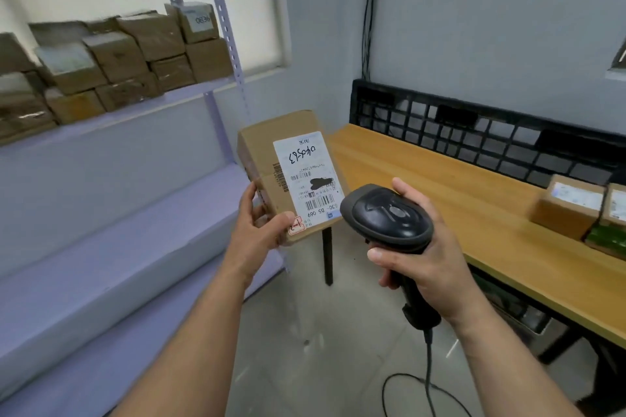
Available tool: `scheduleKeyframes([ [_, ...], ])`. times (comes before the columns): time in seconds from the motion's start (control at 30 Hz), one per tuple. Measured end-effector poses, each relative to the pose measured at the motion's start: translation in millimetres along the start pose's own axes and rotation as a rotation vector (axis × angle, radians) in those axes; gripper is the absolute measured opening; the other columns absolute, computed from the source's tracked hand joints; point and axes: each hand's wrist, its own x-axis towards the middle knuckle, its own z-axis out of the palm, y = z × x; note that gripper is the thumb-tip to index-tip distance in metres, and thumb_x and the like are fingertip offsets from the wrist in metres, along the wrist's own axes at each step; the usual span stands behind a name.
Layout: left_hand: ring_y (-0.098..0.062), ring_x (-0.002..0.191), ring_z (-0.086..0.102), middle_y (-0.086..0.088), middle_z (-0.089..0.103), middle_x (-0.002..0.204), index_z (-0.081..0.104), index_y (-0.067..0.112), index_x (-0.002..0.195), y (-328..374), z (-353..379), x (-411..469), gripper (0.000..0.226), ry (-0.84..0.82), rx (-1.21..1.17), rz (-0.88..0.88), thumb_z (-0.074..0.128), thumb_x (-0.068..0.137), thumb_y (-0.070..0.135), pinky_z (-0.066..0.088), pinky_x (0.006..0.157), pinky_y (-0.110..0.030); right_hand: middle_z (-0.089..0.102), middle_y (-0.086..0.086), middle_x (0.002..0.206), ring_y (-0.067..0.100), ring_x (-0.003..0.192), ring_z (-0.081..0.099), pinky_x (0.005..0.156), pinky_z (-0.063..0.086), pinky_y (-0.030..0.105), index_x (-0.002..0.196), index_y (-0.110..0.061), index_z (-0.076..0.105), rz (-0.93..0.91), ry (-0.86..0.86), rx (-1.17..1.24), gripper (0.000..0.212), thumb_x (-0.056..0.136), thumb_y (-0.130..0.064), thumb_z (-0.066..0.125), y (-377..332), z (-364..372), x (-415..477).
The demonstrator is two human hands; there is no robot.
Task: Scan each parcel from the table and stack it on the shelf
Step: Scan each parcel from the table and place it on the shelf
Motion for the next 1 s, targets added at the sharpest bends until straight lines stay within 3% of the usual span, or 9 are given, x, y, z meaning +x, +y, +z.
scheduleKeyframes([
  [0.13,-0.018,0.107,0.064,-0.002,0.060,0.124,0.032,0.036,0.144,16,-71,8,0.093,0.058,0.039,0.020,0.074,0.061,0.029,0.058,0.061,-0.026,0.070,0.007,0.085,0.032,0.047,0.058,0.043,0.049,0.038,0.131,-0.048,0.046,-0.018,-0.040,0.017,0.089,0.063,-0.002,0.080,1,63,26],
  [0.23,-0.010,0.101,0.065,0.001,0.058,0.125,0.037,0.041,0.139,24,-122,15,0.097,0.099,0.070,0.041,0.075,0.050,0.042,0.058,0.065,-0.028,0.070,0.009,0.082,0.033,0.047,0.058,0.044,0.048,0.037,0.129,-0.052,0.047,-0.039,-0.071,0.010,0.091,0.067,0.006,0.080,5,110,45],
  [0.37,-0.012,0.105,0.063,0.000,0.056,0.128,0.037,0.042,0.137,29,-184,27,0.078,0.147,0.063,0.041,0.076,0.072,0.028,0.059,0.067,-0.028,0.071,0.012,0.081,0.028,0.047,0.058,0.045,0.049,0.036,0.131,-0.047,0.044,-0.042,-0.129,0.015,0.091,0.071,0.014,0.075,11,171,66],
  [0.47,-0.011,0.100,0.064,0.002,0.057,0.124,0.040,0.052,0.119,34,-224,34,0.060,0.179,0.078,0.052,0.073,0.078,0.024,0.056,0.058,-0.023,0.072,0.004,0.088,0.027,0.047,0.059,0.045,0.051,0.035,0.131,-0.046,0.046,-0.044,-0.163,0.024,0.090,0.070,0.014,0.076,16,208,82],
  [0.6,-0.012,0.101,0.063,-0.001,0.056,0.127,0.035,0.047,0.128,44,-267,39,0.057,0.251,0.101,0.048,0.064,0.089,0.016,0.055,0.060,-0.023,0.071,0.005,0.083,0.029,0.047,0.058,0.045,0.049,0.035,0.125,-0.053,0.048,-0.056,-0.234,0.052,0.090,0.071,0.012,0.077,15,245,105],
  [0.67,-0.010,0.100,0.062,-0.001,0.056,0.126,0.036,0.046,0.129,51,-283,40,0.058,0.285,0.103,0.057,0.065,0.089,0.016,0.054,0.064,-0.026,0.070,0.007,0.085,0.030,0.047,0.058,0.045,0.048,0.035,0.120,-0.058,0.052,-0.065,-0.274,0.060,0.089,0.071,0.011,0.078,10,259,117],
  [0.77,-0.008,0.101,0.062,0.002,0.057,0.125,0.037,0.047,0.130,63,-301,38,0.068,0.340,0.084,0.074,0.073,0.075,0.029,0.055,0.066,-0.027,0.069,0.010,0.088,0.030,0.047,0.058,0.046,0.048,0.035,0.126,-0.052,0.050,-0.069,-0.356,0.035,0.089,0.072,0.015,0.075,4,276,135],
  [0.9,-0.010,0.105,0.062,0.002,0.058,0.124,0.037,0.045,0.136,75,-324,30,0.075,0.444,0.091,0.076,0.063,0.066,0.038,0.055,0.070,-0.029,0.071,0.001,0.098,0.031,0.048,0.058,0.048,0.051,0.036,0.128,-0.048,0.049,-0.066,-0.448,0.037,0.088,0.072,0.015,0.074,-1,296,157],
  [1.0,-0.011,0.105,0.062,0.003,0.058,0.125,0.036,0.044,0.138,84,-345,26,0.077,0.520,0.097,0.081,0.061,0.066,0.039,0.054,0.066,-0.026,0.068,-0.004,0.106,0.045,0.054,0.059,0.050,0.054,0.041,0.126,-0.048,0.052,-0.046,-0.491,0.046,0.087,0.070,0.014,0.076,-1,310,170],
])
